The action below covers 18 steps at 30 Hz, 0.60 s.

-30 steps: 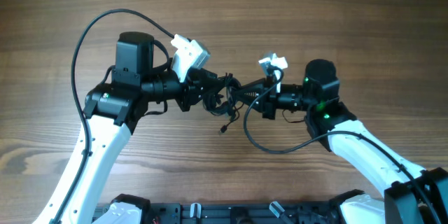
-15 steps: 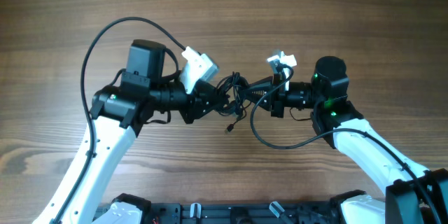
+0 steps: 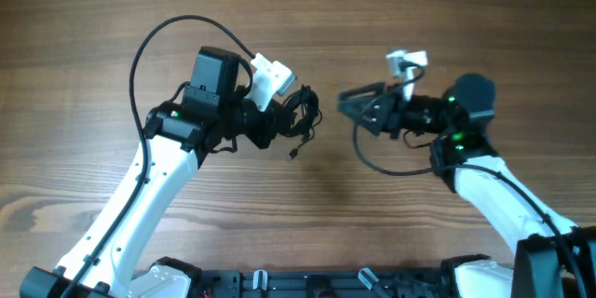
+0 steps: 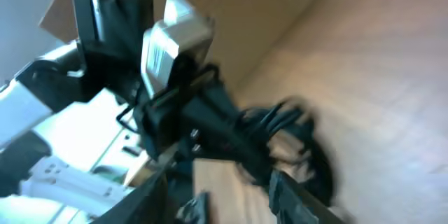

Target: Untangle cables

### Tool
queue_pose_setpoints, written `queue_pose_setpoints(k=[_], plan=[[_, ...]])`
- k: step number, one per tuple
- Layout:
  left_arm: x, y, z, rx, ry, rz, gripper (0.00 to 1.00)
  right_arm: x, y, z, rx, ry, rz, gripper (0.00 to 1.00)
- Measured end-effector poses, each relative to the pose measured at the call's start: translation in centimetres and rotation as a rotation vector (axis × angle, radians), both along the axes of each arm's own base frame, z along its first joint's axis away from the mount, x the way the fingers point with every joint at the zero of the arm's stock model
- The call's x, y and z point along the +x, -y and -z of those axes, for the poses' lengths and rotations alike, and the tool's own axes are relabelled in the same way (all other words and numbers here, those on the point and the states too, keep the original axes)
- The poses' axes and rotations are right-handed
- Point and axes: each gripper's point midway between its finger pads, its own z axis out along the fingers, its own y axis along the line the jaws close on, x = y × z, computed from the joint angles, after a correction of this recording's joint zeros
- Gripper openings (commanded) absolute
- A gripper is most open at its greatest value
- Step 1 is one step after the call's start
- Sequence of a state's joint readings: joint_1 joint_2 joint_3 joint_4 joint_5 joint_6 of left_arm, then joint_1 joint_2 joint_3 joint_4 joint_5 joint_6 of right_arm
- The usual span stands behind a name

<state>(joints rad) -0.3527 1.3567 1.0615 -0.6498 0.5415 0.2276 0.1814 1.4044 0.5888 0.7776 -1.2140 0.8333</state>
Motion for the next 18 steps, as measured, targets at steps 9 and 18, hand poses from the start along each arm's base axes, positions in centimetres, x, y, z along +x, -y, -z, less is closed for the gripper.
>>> queue_pose_setpoints(k=[9,18], plan=[[-0.3,0.7,-0.5,-0.056,-0.034,-0.005,0.04,1.5,-5.0,2.0,-0.039,-0.151,0.221,0.38],[-1.0,1.7,-1.6,-0.141,-0.056,0.046,0.04,2.4,-4.8,1.5,-0.023,-0.125,0.278,0.23]])
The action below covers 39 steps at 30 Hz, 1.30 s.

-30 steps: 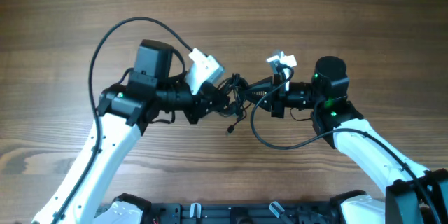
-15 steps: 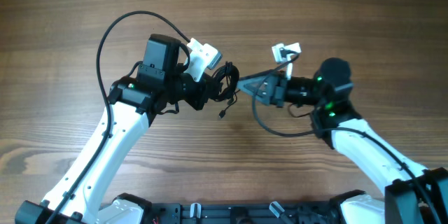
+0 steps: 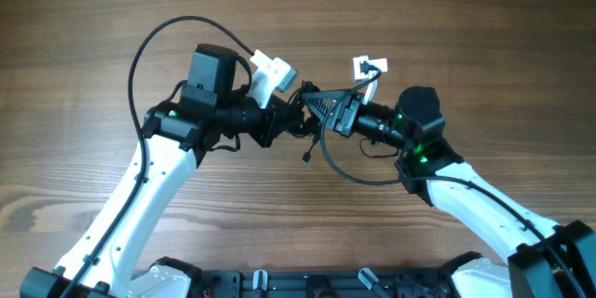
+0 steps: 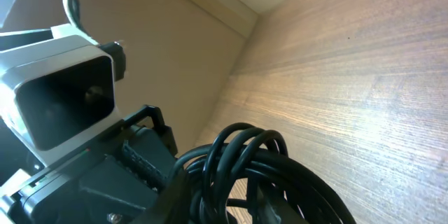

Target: Untangle cables

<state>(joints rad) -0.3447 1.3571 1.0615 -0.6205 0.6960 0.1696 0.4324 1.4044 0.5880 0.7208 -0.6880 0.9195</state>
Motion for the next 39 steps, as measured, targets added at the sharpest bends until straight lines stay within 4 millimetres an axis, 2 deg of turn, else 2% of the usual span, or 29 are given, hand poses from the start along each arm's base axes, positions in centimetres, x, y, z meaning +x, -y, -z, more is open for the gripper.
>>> queue_pose_setpoints(k=[3,6,9,13,16,18,20,23,26,29,30,31,33,34,36,38,39], plan=[[-0.1,0.3,-0.3,-0.017,0.003,0.014,0.04,0.0,-0.1,-0.9,0.018,0.039,-0.003,0.18],[-0.5,1.2,-0.4,-0.019,0.019,0.039,0.04,0.1,0.0,-0.9,0.018,0.039,0.001,0.04],[-0.5,1.7,-0.5,-0.01,0.035,0.039,0.04,0.2,0.2,-0.9,0.02,0.044,0.005,0.04],[-0.4,1.8,-0.9,-0.018,0.042,0.038,0.04,-0.4,0.6,-2.1,0.039,0.136,-0.054,0.04],[-0.2,1.9,-2.7,-0.091,0.032,0.033,0.04,-1.6,2.3,-4.7,0.089,0.292,-0.165,0.04],[-0.4,1.9,-3.8,-0.137,0.02,0.044,0.04,-2.4,3.1,-5.7,0.101,0.362,-0.216,0.04],[-1.0,2.1,-4.4,-0.174,-0.004,0.06,0.04,-3.2,3.5,-6.3,0.103,0.414,-0.259,0.04],[-1.0,2.0,-4.3,-0.18,-0.066,0.016,0.04,-3.6,3.7,-6.4,0.101,0.424,-0.283,0.04],[0.1,0.5,-3.0,-0.121,-0.18,-0.182,0.04,-3.4,3.9,-6.3,0.1,0.429,-0.28,0.04],[4.0,-7.1,2.2,0.048,-0.316,-0.633,0.04,-3.9,5.1,-8.4,0.1,0.541,-0.261,0.04],[4.3,-8.4,3.2,0.082,-0.342,-0.704,0.04,-3.9,5.1,-8.4,0.101,0.539,-0.26,0.08],[4.2,-8.9,3.7,0.099,-0.354,-0.74,0.04,-3.9,5.1,-8.4,0.101,0.535,-0.259,0.2],[4.3,-9.1,3.8,0.113,-0.345,-0.754,0.04,-3.5,5.1,-7.7,0.1,0.47,-0.259,0.33],[4.4,-9.0,3.7,0.118,-0.325,-0.732,0.04,-3.2,5.0,-7.2,0.098,0.421,-0.257,0.36],[4.3,-8.1,3.2,0.113,-0.266,-0.619,0.04,-2.4,4.9,-5.4,0.083,0.283,-0.251,0.43],[3.1,-5.9,2.3,0.082,-0.18,-0.37,0.04,-1.7,4.8,-2.7,0.055,0.132,-0.232,0.44],[2.3,-5.1,2.0,0.065,-0.15,-0.273,0.04,-1.6,4.9,-2.2,0.047,0.11,-0.225,0.44]])
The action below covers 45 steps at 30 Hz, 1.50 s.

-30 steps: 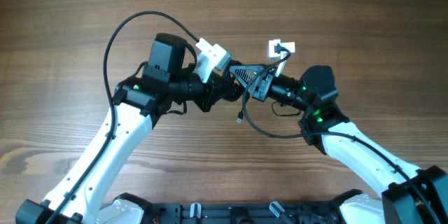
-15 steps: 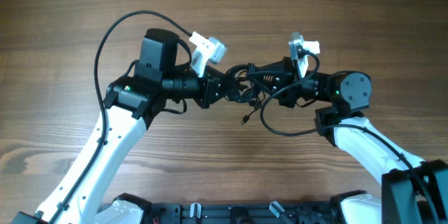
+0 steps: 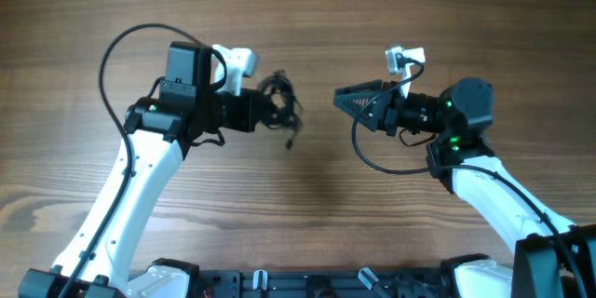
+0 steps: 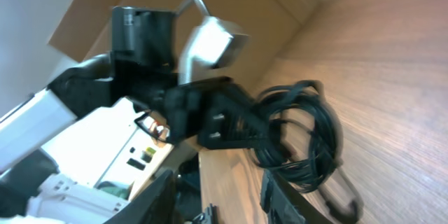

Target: Untangle cables

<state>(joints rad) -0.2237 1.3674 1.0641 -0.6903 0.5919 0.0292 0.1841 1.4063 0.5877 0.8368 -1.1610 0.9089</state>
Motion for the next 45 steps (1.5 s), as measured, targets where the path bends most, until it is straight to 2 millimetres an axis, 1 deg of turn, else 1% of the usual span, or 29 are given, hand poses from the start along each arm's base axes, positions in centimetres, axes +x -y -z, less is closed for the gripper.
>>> queue_pose_setpoints(k=[1,3,4,7,9,10,12,13,15,17,19,20,21,22,26,27,28,29,32,33,35,36,38,40,41,43,45], plan=[[-0.9,0.8,-0.4,-0.023,0.043,0.113,0.04,0.2,0.0,0.3,-0.008,-0.001,0.01,0.45],[-2.1,1.8,-1.0,-0.04,0.15,0.293,0.04,0.4,0.1,0.3,-0.014,0.019,0.021,0.49],[-2.7,2.2,-1.3,-0.066,0.167,0.342,0.04,0.4,0.1,0.3,-0.016,0.023,0.021,0.5],[-3.9,3.3,-2.6,-0.148,0.241,0.468,0.04,0.4,0.1,1.6,-0.068,0.088,0.025,0.5],[-4.7,3.9,-3.7,-0.227,0.265,0.516,0.04,0.4,0.1,1.7,-0.09,0.162,0.024,0.5],[-5.1,4.1,-4.6,-0.288,0.273,0.536,0.04,0.4,0.1,1.7,-0.097,0.19,0.023,0.5],[-5.6,4.3,-5.7,-0.362,0.283,0.558,0.04,0.3,0.1,1.7,-0.102,0.221,0.014,0.46],[-5.8,4.4,-6.2,-0.392,0.283,0.566,0.04,0.0,0.0,1.6,-0.101,0.238,-0.001,0.46],[-6.5,4.7,-7.3,-0.469,0.282,0.592,0.04,-1.1,-0.2,1.0,-0.086,0.299,-0.066,0.46],[-6.9,4.8,-8.0,-0.519,0.264,0.599,0.04,-2.2,-0.4,0.3,-0.067,0.359,-0.128,0.46],[-7.1,4.9,-8.3,-0.545,0.241,0.594,0.04,-3.2,-0.4,-0.1,-0.053,0.397,-0.184,0.47],[-7.2,4.9,-8.5,-0.554,0.233,0.593,0.04,-3.4,-0.4,-0.1,-0.051,0.397,-0.194,0.47],[-7.2,4.9,-8.5,-0.558,0.227,0.592,0.04,-3.6,-0.5,-0.3,-0.047,0.41,-0.203,0.47],[-7.2,4.9,-8.5,-0.562,0.223,0.591,0.04,-3.8,-0.7,-0.5,-0.042,0.42,-0.214,0.5],[-7.3,4.9,-8.7,-0.574,0.211,0.589,0.04,-5.8,-2.6,-0.9,-0.019,0.435,-0.295,0.51],[-7.4,5.0,-8.8,-0.579,0.205,0.588,0.04,-6.1,-3.0,-0.9,-0.015,0.432,-0.31,0.54],[-7.4,4.9,-8.7,-0.579,0.197,0.583,0.04,-6.2,-3.1,-0.9,-0.014,0.428,-0.311,0.58],[-7.3,4.9,-8.6,-0.574,0.185,0.574,0.04,-6.0,-3.0,-0.9,-0.015,0.425,-0.302,0.63],[-6.6,4.9,-8.1,-0.538,0.155,0.532,0.04,-4.5,-1.6,-0.9,-0.027,0.4,-0.241,0.68],[-6.3,4.9,-8.0,-0.527,0.162,0.525,0.04,-4.1,-1.1,-0.8,-0.031,0.391,-0.222,0.71],[-5.4,4.9,-8.0,-0.509,0.177,0.501,0.04,-2.8,0.4,-0.5,-0.043,0.361,-0.169,0.82],[-4.8,5.0,-8.2,-0.505,0.193,0.487,0.04,-2.6,0.8,-0.4,-0.047,0.352,-0.157,0.83],[-3.7,5.1,-8.8,-0.514,0.188,0.448,0.04,-3.2,0.7,-0.3,-0.046,0.375,-0.192,0.83],[-3.3,5.2,-9.1,-0.533,0.137,0.402,0.04,-4.6,0.1,-0.3,-0.04,0.434,-0.268,0.82],[-3.1,5.2,-9.3,-0.544,0.105,0.38,0.04,-5.1,-0.2,-0.3,-0.037,0.459,-0.29,0.79],[-3.0,5.2,-9.3,-0.56,0.043,0.342,0.04,-5.5,-1.2,-0.3,-0.036,0.509,-0.3,0.55],[-3.0,5.2,-9.3,-0.568,0.006,0.321,0.04,-5.9,-2.3,-0.3,-0.034,0.54,-0.307,0.13]])
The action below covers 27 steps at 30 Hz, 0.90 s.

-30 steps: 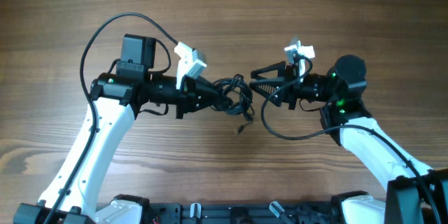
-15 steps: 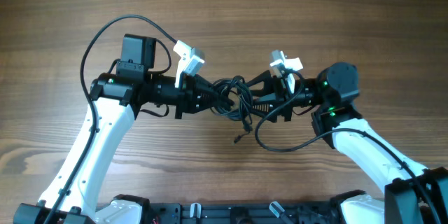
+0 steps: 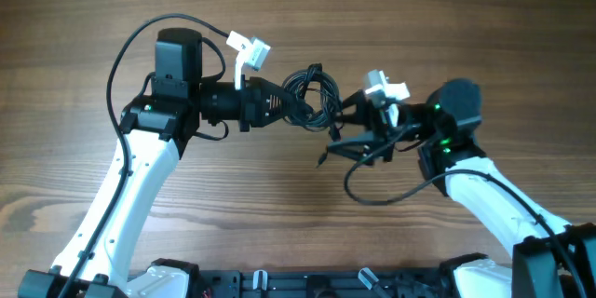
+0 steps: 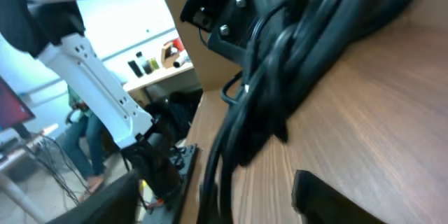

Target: Untangle cables

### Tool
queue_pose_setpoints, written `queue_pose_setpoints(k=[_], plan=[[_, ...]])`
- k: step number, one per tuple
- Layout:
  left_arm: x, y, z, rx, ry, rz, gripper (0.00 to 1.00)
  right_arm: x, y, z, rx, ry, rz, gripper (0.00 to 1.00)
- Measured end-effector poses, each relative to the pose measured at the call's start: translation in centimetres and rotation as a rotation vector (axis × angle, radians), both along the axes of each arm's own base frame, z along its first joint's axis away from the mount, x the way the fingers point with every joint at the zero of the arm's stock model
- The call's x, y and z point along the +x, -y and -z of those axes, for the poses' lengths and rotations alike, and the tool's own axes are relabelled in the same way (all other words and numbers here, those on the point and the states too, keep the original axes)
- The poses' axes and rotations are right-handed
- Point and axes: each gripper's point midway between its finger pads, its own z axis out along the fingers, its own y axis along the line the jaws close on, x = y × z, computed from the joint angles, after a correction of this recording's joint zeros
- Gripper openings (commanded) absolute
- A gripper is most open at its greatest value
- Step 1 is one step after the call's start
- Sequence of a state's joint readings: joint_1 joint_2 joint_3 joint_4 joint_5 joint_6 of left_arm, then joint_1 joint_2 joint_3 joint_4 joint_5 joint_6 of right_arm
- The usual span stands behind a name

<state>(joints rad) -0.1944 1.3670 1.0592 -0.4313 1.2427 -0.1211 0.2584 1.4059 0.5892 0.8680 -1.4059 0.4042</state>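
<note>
A tangled bundle of black cable (image 3: pixel 312 98) hangs off the table, and my left gripper (image 3: pixel 279 107) is shut on its left side. One loose end (image 3: pixel 325 155) dangles below the bundle. My right gripper (image 3: pixel 343 130) is open just right of the bundle, its fingers spread around the dangling strands. The right wrist view shows the bundle (image 4: pixel 308 49) close above, with strands (image 4: pixel 225 161) running down between the right gripper's (image 4: pixel 217 206) two wide-apart fingers (image 4: pixel 329 197). Whether the fingers touch the strands is unclear.
The wooden table (image 3: pixel 298 9) lies under both arms. The left arm's own cable (image 3: pixel 126 47) loops at upper left, and the right arm's (image 3: pixel 368 196) loops below its wrist. White wrist cameras (image 3: pixel 250 51) stick up near the bundle.
My left gripper has carried the bundle right, toward the middle. My right gripper has moved left and turned. It now straddles the dangling strands instead of standing apart from the bundle.
At first my left gripper held the bundle with the right gripper open a short way off. Then the right gripper was pressed up against the bundle. Later the arms stood well apart, the bundle unchanged in the left gripper. Now they meet again.
</note>
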Motion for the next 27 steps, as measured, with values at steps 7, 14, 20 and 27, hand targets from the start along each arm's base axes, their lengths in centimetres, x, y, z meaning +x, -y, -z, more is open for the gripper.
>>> queue_pose_setpoints(k=[7,14,20,27], plan=[[1.8,-0.6,1.6,0.092,-0.028,-0.119,0.04,-0.3,-0.9,0.0,-0.02,-0.226,-0.007,0.04],[3.0,0.0,2.8,0.194,0.06,-0.181,0.04,-1.1,-0.7,-2.0,-0.018,-0.454,-0.05,0.05],[2.1,2.8,2.8,0.223,0.16,-0.132,0.04,0.5,-0.8,-2.0,0.009,-0.541,0.03,0.04],[1.8,3.2,2.8,0.231,0.217,-0.101,0.04,5.3,2.5,-0.8,0.057,-0.648,0.258,0.06]])
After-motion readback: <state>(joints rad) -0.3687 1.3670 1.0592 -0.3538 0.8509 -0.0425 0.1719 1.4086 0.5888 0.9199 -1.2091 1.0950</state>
